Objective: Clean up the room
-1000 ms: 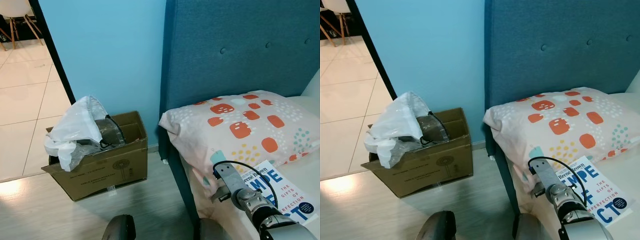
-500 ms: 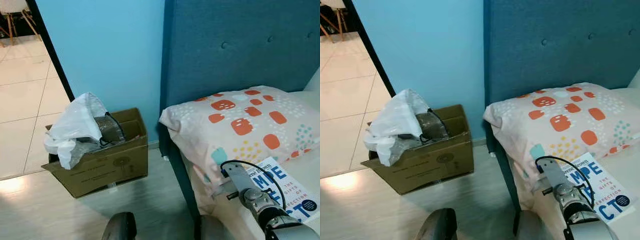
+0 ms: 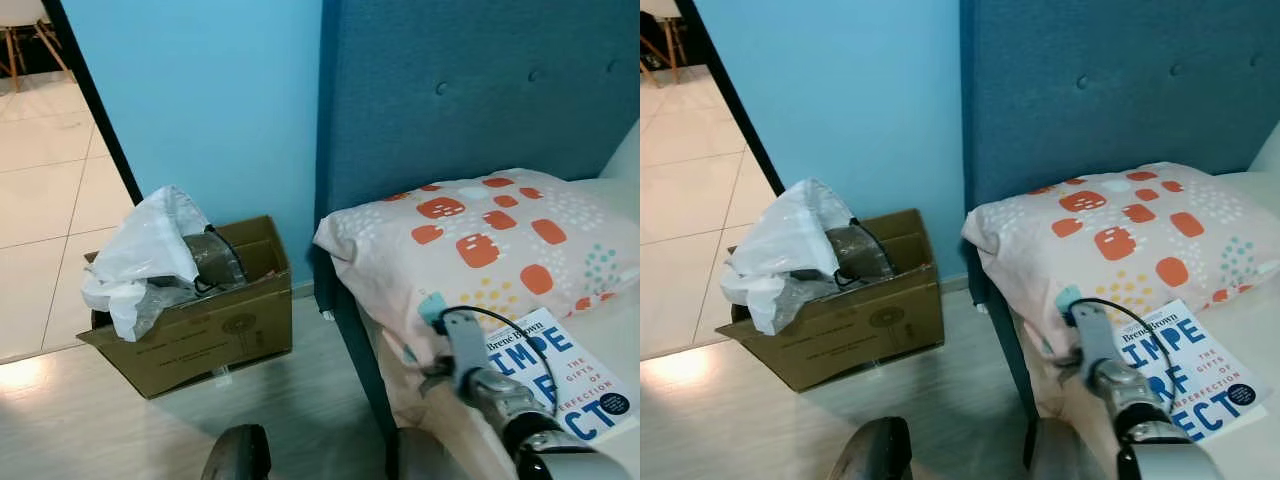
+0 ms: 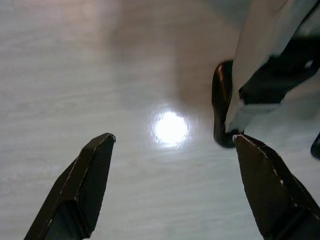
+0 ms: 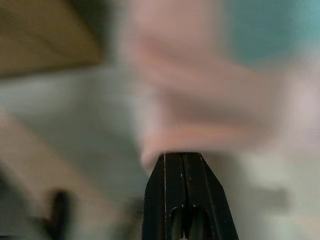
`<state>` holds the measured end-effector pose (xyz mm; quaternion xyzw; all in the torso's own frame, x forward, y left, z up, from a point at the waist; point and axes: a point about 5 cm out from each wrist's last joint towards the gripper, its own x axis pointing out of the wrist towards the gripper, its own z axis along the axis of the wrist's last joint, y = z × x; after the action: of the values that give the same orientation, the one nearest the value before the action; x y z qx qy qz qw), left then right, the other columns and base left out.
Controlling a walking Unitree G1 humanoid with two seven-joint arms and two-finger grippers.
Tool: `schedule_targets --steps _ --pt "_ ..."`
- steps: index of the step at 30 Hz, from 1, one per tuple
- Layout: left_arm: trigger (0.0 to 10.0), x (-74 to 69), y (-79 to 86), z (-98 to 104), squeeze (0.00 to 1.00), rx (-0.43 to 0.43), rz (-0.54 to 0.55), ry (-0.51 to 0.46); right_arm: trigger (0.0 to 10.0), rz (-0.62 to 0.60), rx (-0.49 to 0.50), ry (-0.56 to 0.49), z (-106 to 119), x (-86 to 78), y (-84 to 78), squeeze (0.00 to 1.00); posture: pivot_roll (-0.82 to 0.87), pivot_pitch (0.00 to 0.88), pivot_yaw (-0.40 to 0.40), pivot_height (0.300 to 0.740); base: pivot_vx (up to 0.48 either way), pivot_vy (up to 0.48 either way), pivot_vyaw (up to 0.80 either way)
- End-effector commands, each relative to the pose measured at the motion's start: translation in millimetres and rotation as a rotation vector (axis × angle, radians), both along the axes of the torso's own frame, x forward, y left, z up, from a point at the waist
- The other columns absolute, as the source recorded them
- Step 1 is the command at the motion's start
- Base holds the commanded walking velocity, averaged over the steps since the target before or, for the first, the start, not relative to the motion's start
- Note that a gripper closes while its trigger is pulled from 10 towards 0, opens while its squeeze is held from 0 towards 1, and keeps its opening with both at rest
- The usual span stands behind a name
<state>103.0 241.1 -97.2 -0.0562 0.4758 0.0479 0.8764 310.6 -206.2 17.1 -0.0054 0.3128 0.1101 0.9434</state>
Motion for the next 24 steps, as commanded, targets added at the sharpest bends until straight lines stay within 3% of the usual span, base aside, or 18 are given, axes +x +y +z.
schedule_targets --steps 1,3,4,8,11,13,14,16,17,18,19,20,21,24 --pt "10.0 -5.5 5.7 -0.8 0.00 0.011 0.025 0.028 10.0 0.045 0.127 -0.030 1.9 0.8 11.9 0.00 0.12 0.093 -0.009 0.570 0.000 0.000 0.00" --pt "10.0 3.4 3.9 0.4 0.00 0.010 0.041 0.017 10.0 0.149 0.296 -0.033 -3.9 -6.5 39.3 0.00 0.11 0.054 -0.017 0.575 0.000 0.000 0.00" --pt "10.0 3.4 3.9 0.4 0.00 0.010 0.041 0.017 10.0 0.149 0.296 -0.033 -3.9 -6.5 39.3 0.00 0.11 0.054 -0.017 0.575 0.000 0.000 0.00" --pt "10.0 16.3 0.3 2.1 0.00 0.011 0.059 0.009 10.0 0.222 0.399 0.005 -16.1 -19.6 69.4 0.00 0.09 0.000 -0.028 0.593 0.000 0.000 0.00" --pt "10.0 18.5 -0.9 2.2 0.00 0.012 0.065 0.009 10.0 0.226 0.412 0.028 -21.8 -25.3 77.1 0.00 0.09 0.000 -0.028 0.598 0.000 0.000 0.00" --pt "10.0 23.3 -3.7 2.2 0.00 0.017 0.076 0.015 10.0 0.190 0.365 0.119 -40.8 -42.6 86.3 0.00 0.07 0.000 -0.035 0.607 0.000 0.000 0.00" --pt "10.0 23.3 -3.7 2.2 0.00 0.017 0.076 0.015 10.0 0.190 0.365 0.119 -40.8 -42.6 86.3 0.00 0.07 0.000 -0.035 0.607 0.000 0.000 0.00" --pt "10.0 28.8 -8.5 2.1 0.00 0.032 0.078 0.023 10.0 0.203 0.190 0.290 -75.1 -83.4 90.1 0.00 0.05 0.000 -0.040 0.616 0.000 0.000 0.00" --pt "10.0 28.8 -8.5 2.1 0.00 0.032 0.078 0.023 10.0 0.203 0.190 0.290 -75.1 -83.4 90.1 0.00 0.05 0.000 -0.040 0.616 0.000 0.000 0.00" --pt "10.0 31.7 -10.3 2.5 0.00 0.040 0.077 0.021 10.0 0.222 0.136 0.358 -87.6 -103.0 91.7 0.00 0.05 0.000 -0.040 0.621 0.000 0.000 0.00" --pt "10.0 31.7 -10.3 2.5 0.00 0.040 0.077 0.021 10.0 0.222 0.136 0.358 -87.6 -103.0 91.7 0.00 0.05 0.000 -0.040 0.621 0.000 0.000 0.00" --pt "10.0 36.3 -12.7 3.4 0.00 0.052 0.069 0.015 10.0 0.272 0.100 0.428 -99.4 -125.7 95.9 0.00 0.05 0.000 -0.046 0.625 0.000 0.000 0.00" --pt "10.0 39.2 -14.1 4.1 0.00 0.060 0.064 0.009 10.0 0.304 0.091 0.466 -105.0 -138.5 98.8 0.00 0.05 0.000 -0.046 0.630 0.000 0.000 0.00" --pt "10.0 51.9 -14.9 8.8 0.00 0.101 0.052 -0.024 10.0 0.246 0.110 0.497 -109.8 -148.2 95.8 0.00 0.05 0.000 -0.050 0.639 0.000 0.000 0.00"
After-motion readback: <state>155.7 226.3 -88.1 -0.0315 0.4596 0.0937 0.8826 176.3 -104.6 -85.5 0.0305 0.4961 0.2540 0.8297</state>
